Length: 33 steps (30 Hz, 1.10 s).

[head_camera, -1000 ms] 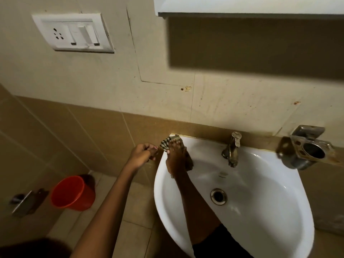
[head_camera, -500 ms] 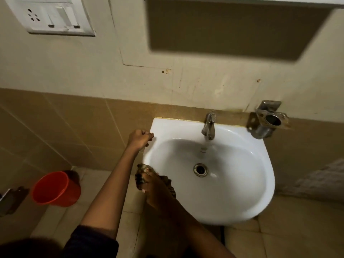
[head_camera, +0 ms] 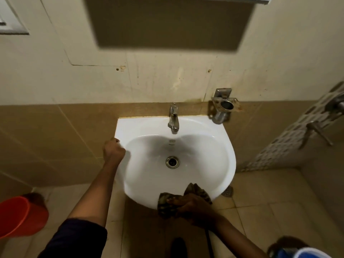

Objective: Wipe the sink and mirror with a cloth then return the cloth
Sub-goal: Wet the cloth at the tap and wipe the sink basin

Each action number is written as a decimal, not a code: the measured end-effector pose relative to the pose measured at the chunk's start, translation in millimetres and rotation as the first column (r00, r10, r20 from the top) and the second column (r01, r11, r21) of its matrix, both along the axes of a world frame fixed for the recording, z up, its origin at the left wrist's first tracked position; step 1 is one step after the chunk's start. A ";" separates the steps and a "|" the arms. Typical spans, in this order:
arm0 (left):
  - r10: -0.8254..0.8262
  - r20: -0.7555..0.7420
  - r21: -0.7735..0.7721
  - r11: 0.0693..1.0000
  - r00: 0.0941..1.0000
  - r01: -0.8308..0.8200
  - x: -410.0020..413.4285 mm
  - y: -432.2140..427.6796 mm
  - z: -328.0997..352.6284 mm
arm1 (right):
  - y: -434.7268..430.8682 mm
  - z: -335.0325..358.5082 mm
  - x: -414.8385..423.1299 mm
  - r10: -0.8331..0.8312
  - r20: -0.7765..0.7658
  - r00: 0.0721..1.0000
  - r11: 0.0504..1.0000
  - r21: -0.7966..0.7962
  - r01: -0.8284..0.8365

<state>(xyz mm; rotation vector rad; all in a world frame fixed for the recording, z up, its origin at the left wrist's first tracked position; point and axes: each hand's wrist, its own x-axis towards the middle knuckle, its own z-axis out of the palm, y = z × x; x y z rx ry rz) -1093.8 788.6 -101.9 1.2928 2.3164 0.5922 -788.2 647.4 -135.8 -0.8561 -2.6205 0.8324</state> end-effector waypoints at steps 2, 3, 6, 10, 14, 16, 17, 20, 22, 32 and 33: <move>-0.021 -0.027 -0.009 1.000 0.999 0.021 -1.0 1.7 -3.9 | 8.9 -0.7 27.7 -0.009 0.059 0.998 0.996 -0.092 0.015; -0.023 -0.037 -0.021 1.000 0.999 0.022 -0.7 2.5 -4.9 | 13.8 -4.6 41.7 -0.032 0.095 0.995 0.991 -0.125 0.044; -0.016 -0.080 -0.051 0.999 0.997 0.012 -0.3 4.3 -8.7 | 24.3 -2.1 80.9 -0.186 0.179 0.966 0.930 -0.286 0.232; -0.028 -0.119 -0.035 0.999 0.992 0.024 -4.2 6.4 -14.5 | 56.6 19.7 117.7 -0.288 0.303 0.909 0.843 -0.369 0.390; -0.035 -0.135 -0.029 0.999 0.990 0.031 -5.6 11.6 -13.4 | 100.8 47.9 147.5 -0.329 0.379 0.865 0.658 -0.565 0.498; -0.040 -0.143 -0.045 0.998 0.989 0.034 -6.2 14.2 -12.9 | 121.6 63.0 156.3 -0.445 0.370 0.816 0.669 -0.468 0.577; -0.035 -0.140 -0.049 0.998 0.990 0.029 -6.8 14.7 -13.1 | 135.2 66.2 160.6 -0.518 0.349 0.781 0.694 -0.361 0.622; 0.002 -0.124 -0.043 0.999 0.992 -0.007 -8.4 16.2 -17.1 | 176.3 67.1 144.7 -0.588 0.154 0.794 0.808 0.132 0.574; 0.017 -0.130 -0.037 0.999 0.991 -0.022 -8.7 15.6 -18.7 | 195.0 58.0 117.9 -0.476 0.138 0.869 0.835 0.381 0.397; 0.052 -0.117 -0.011 0.999 0.992 -0.053 -10.5 12.4 -17.2 | 233.4 -22.9 101.0 -0.275 0.562 0.780 0.870 0.491 -0.048; 0.054 -0.113 -0.002 0.999 0.992 -0.054 -10.5 12.0 -17.5 | 228.3 -13.6 101.0 -0.304 0.543 0.783 0.876 0.483 0.005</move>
